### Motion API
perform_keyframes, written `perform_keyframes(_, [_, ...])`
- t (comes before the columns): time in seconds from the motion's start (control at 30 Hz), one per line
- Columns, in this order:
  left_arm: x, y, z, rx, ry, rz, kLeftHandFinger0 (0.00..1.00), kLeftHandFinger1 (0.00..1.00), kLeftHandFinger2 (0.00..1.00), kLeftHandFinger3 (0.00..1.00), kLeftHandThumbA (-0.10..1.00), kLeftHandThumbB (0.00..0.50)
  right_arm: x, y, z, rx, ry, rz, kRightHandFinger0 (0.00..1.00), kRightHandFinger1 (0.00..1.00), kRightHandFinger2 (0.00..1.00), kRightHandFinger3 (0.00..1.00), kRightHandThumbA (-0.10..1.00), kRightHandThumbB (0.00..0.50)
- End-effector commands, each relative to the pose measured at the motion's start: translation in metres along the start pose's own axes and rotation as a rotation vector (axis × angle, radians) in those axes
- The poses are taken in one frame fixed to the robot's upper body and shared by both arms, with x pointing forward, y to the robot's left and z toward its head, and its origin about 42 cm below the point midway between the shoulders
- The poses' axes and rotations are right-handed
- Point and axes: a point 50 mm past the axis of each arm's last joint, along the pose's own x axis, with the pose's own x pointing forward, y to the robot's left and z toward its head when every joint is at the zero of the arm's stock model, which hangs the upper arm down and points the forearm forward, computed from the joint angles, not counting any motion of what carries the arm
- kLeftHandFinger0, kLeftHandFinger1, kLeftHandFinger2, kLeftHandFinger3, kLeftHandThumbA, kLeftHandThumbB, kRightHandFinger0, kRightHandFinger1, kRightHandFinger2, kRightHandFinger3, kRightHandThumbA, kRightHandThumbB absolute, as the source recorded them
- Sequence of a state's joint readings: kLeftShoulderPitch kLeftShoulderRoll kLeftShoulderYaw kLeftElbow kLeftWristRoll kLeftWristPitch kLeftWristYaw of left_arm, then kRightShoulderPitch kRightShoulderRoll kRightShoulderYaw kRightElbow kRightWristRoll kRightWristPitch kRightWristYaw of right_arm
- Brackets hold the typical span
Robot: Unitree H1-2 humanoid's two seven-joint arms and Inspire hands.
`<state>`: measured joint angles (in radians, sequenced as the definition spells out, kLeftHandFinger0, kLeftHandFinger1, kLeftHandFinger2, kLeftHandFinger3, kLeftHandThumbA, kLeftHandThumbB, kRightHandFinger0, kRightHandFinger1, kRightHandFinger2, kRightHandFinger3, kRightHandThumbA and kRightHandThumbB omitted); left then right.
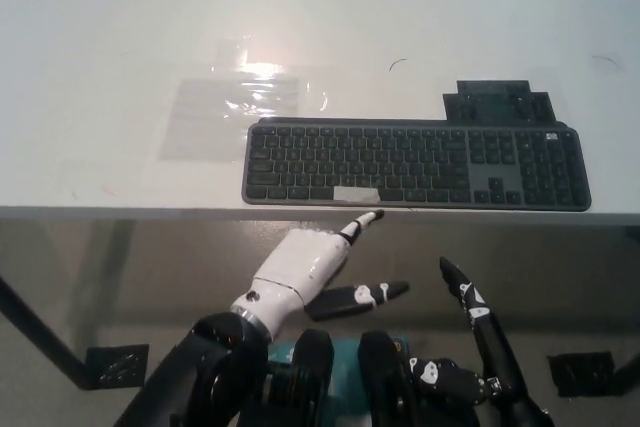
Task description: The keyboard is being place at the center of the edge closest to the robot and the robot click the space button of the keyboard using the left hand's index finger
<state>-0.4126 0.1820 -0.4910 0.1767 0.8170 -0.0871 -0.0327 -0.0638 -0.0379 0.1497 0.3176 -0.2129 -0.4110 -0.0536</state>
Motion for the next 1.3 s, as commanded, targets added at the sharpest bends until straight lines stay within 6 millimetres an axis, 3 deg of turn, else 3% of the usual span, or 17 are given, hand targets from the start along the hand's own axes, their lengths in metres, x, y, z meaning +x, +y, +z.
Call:
perform_keyframes(0.0, [-0.034,0.101,0.085,-0.117,-0.316,0.248,0.00,0.00,0.00,1.00,1.00,0.372,0.010,-0.001,0.017,-0.002,-0.107,-0.019,1.00,1.00,1.00,1.00,1.00,0.338])
perform_keyframes(0.1, [-0.060,0.131,0.104,-0.208,-0.432,0.395,0.00,0.00,0.04,1.00,1.00,0.398,0.010,0.000,0.016,0.003,-0.100,-0.017,1.00,1.00,1.00,1.00,1.00,0.349])
perform_keyframes(0.13, [-0.068,0.137,0.106,-0.236,-0.460,0.434,0.04,0.08,0.15,1.00,1.00,0.405,0.010,0.000,0.016,0.004,-0.101,-0.015,1.00,1.00,1.00,1.00,1.00,0.340])
perform_keyframes(0.17, [-0.074,0.141,0.105,-0.278,-0.501,0.465,0.20,0.21,0.30,1.00,1.00,0.362,0.010,0.000,0.017,0.002,-0.102,-0.013,1.00,1.00,1.00,1.00,1.00,0.329])
perform_keyframes(0.2, [-0.077,0.144,0.103,-0.307,-0.532,0.475,0.26,0.20,0.30,1.00,1.00,0.368,0.011,0.000,0.017,0.000,-0.103,-0.012,1.00,1.00,1.00,1.00,1.00,0.327])
perform_keyframes(0.23, [-0.085,0.145,0.101,-0.358,-0.546,0.467,0.76,0.52,0.59,1.00,1.00,0.389,0.009,0.000,0.017,0.003,-0.104,-0.009,1.00,1.00,1.00,1.00,1.00,0.324])
perform_keyframes(0.27, [-0.089,0.146,0.100,-0.384,-0.559,0.454,1.00,0.77,0.85,1.00,1.00,0.389,0.009,0.000,0.017,0.004,-0.101,-0.010,1.00,1.00,1.00,1.00,1.00,0.325])
perform_keyframes(0.3, [-0.096,0.146,0.095,-0.407,-0.558,0.434,1.00,1.00,1.00,1.00,1.00,0.402,0.010,0.000,0.017,0.005,-0.100,-0.013,1.00,1.00,1.00,1.00,1.00,0.323])
perform_keyframes(0.47, [-0.119,0.134,0.078,-0.451,-0.489,0.427,1.00,1.00,1.00,1.00,1.00,0.428,0.010,0.000,0.016,0.005,-0.100,-0.010,1.00,1.00,1.00,1.00,1.00,0.328])
perform_keyframes(0.5, [-0.126,0.124,0.065,-0.452,-0.447,0.428,1.00,1.00,1.00,1.00,1.00,0.410,0.010,-0.001,0.015,0.002,-0.100,-0.013,1.00,1.00,1.00,1.00,1.00,0.331])
perform_keyframes(0.7, [-0.137,0.073,0.027,-0.573,-0.237,0.405,1.00,1.00,1.00,1.00,1.00,0.414,0.009,0.003,0.013,0.006,-0.086,-0.007,1.00,1.00,1.00,1.00,1.00,0.343])
perform_keyframes(0.73, [-0.139,0.054,0.014,-0.612,-0.178,0.377,1.00,1.00,1.00,1.00,1.00,0.399,0.008,0.005,0.012,0.014,-0.085,-0.005,1.00,1.00,1.00,1.00,1.00,0.340])
perform_keyframes(0.77, [-0.139,0.039,0.005,-0.619,-0.150,0.368,1.00,1.00,1.00,1.00,1.00,0.409,0.008,0.005,0.012,0.013,-0.085,-0.006,1.00,1.00,1.00,1.00,1.00,0.338])
perform_keyframes(0.9, [-0.140,0.015,-0.007,-0.671,-0.051,0.334,1.00,1.00,1.00,1.00,1.00,0.467,0.006,0.004,0.011,0.024,-0.081,-0.011,1.00,1.00,1.00,1.00,1.00,0.330])
perform_keyframes(1.07, [-0.144,-0.020,-0.031,-0.689,0.019,0.345,1.00,1.00,1.00,1.00,1.00,0.401,0.006,0.005,0.010,0.020,-0.081,-0.002,1.00,1.00,1.00,1.00,1.00,0.338])
perform_keyframes(1.13, [-0.147,-0.032,-0.041,-0.706,0.060,0.342,1.00,1.00,1.00,1.00,1.00,0.411,0.009,0.005,0.012,0.027,-0.088,0.000,1.00,1.00,1.00,1.00,1.00,0.333])
perform_keyframes(1.27, [-0.155,-0.047,-0.050,-0.740,0.140,0.318,1.00,1.00,1.00,1.00,1.00,0.384,0.008,0.007,0.011,0.020,-0.085,0.007,1.00,1.00,1.00,1.00,1.00,0.336])
